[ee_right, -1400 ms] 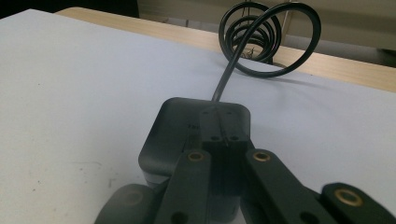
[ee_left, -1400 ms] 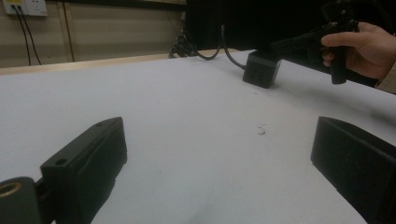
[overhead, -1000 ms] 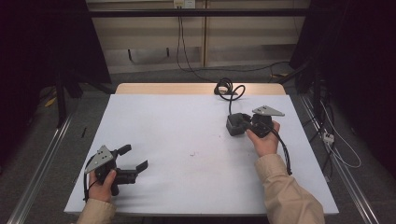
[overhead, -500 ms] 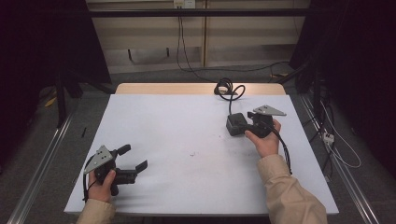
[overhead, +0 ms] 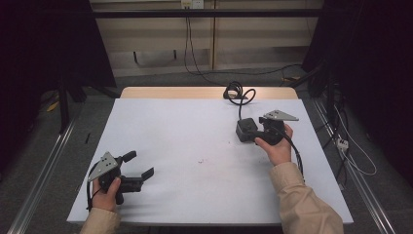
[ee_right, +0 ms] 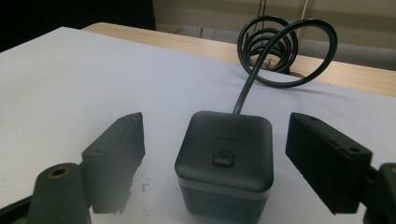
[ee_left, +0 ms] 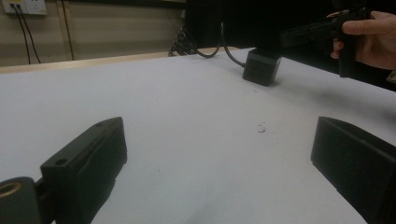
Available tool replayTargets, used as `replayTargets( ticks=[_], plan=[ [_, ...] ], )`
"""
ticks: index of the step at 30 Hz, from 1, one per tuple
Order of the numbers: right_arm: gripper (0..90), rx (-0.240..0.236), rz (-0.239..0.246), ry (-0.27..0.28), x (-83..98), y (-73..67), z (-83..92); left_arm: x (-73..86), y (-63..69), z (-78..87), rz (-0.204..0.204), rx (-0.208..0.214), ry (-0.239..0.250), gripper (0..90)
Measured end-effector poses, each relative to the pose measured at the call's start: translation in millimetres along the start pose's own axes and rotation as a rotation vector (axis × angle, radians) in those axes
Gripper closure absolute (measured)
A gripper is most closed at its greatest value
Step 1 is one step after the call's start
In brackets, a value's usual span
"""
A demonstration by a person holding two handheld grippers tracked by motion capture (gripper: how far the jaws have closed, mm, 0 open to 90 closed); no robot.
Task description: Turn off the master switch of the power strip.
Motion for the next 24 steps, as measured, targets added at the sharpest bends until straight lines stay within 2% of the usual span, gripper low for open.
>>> replayTargets(
  ticks=[6,13,17,24],
  plan=[
    [16.9,-0.014,0.018,-0.014,1.0,-4.5,2.5,0.0,-0.7,1.4,0.003,-0.005,0.003,3.5],
    [13.7,-0.054,0.043,-0.027,4.1,-12.3,9.1,0.9,-0.9,1.3,0.005,-0.006,0.002,3.5],
    [11.3,-0.077,0.065,-0.057,9.5,-15.3,11.8,0.9,-0.9,1.4,0.005,-0.007,0.002,3.4],
    [11.0,-0.109,0.069,-0.063,16.2,-19.2,19.9,0.9,-0.6,0.9,0.004,-0.006,0.001,3.4]
  ],
)
Point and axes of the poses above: each handheld gripper's, and its own axes: z roughly backward along the jaws, x roughly out of its underside, y roughly to its right, the point moved 6 cm from there along -z, roughly forward along the jaws, and after that the axes turned 15 degrees about -y, right-handed, at the moved point
